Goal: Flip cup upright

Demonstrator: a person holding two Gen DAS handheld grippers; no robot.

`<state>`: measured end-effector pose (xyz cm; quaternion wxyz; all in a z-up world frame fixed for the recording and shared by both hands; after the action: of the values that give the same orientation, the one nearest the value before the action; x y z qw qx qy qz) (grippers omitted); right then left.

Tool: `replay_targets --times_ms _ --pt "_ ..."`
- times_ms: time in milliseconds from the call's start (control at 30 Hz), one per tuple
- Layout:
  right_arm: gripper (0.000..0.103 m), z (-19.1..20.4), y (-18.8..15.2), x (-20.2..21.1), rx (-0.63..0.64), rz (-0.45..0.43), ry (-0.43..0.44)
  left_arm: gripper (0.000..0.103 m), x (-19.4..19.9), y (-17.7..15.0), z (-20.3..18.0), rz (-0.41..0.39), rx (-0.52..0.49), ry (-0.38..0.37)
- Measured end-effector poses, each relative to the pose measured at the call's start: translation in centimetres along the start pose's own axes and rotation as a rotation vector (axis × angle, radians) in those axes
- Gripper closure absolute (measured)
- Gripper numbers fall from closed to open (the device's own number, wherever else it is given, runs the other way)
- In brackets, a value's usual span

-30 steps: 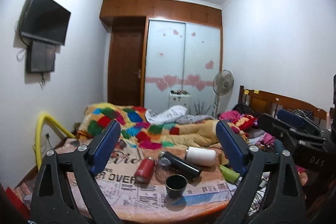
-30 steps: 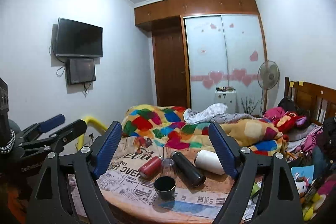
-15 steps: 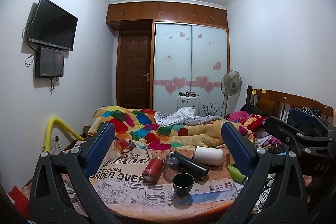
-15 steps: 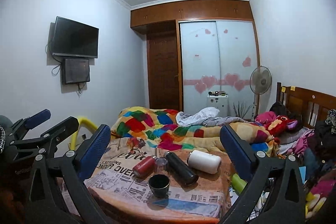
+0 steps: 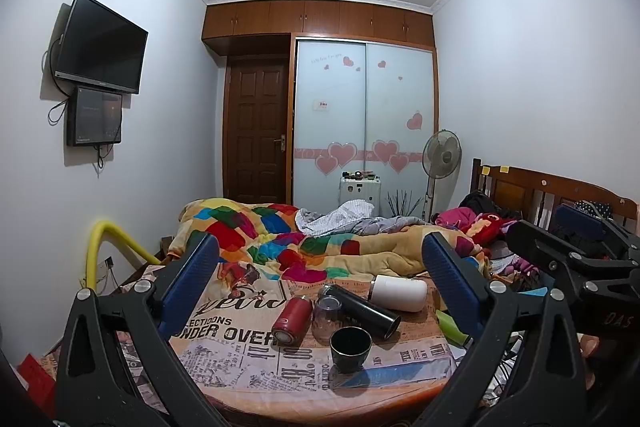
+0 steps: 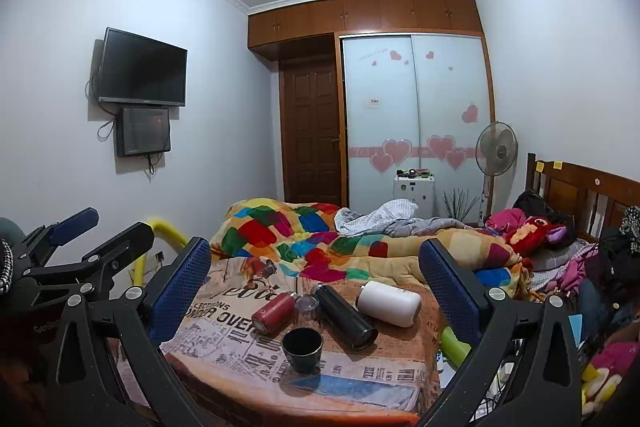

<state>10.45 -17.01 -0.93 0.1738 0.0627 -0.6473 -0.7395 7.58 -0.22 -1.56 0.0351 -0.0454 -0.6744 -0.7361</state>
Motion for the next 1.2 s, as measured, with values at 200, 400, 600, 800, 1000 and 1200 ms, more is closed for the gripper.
replay_targets --times_ms 200,400,600,800,1000,1200 --pt "0.0 -0.25 0.02 -0.04 -0.003 0.008 0.0 0.001 -0.18 -0.08 0.02 0.005 0.002 -0.002" --pt "0.0 -0.19 0.06 -0.09 -0.001 0.011 -0.001 0.001 -0.23 -0.03 0.01 0.006 0.002 -0.002" --pt "0.0 -0.25 0.17 -0.05 0.0 0.009 -0.001 0.001 -0.28 0.04 -0.08 0.004 0.003 -0.006" --pt "0.0 -0.26 0.22 -0.09 0.0 0.009 0.0 0.001 -0.3 0.06 -0.24 0.004 0.002 -0.006" --pt "0.0 -0.23 0.21 -0.09 0.001 0.009 0.0 0.001 -0.33 0.12 -0.39 0.003 0.002 -0.012" --pt "0.0 -0.21 0.2 -0.08 0.001 0.009 0.0 0.001 -0.38 0.14 -0.45 0.004 0.003 -0.015"
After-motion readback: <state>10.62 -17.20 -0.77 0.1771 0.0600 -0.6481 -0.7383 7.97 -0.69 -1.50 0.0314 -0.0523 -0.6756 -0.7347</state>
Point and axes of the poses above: each gripper's, at about its wrist camera, not at the fingertips, and x roughly against the way its jaws point, z to its left, y to its top, the point moved 9 cm from there along -x, roughly the way its jaws point, and after that the axes turned 7 degrees about -x, right-handed, at the moved point
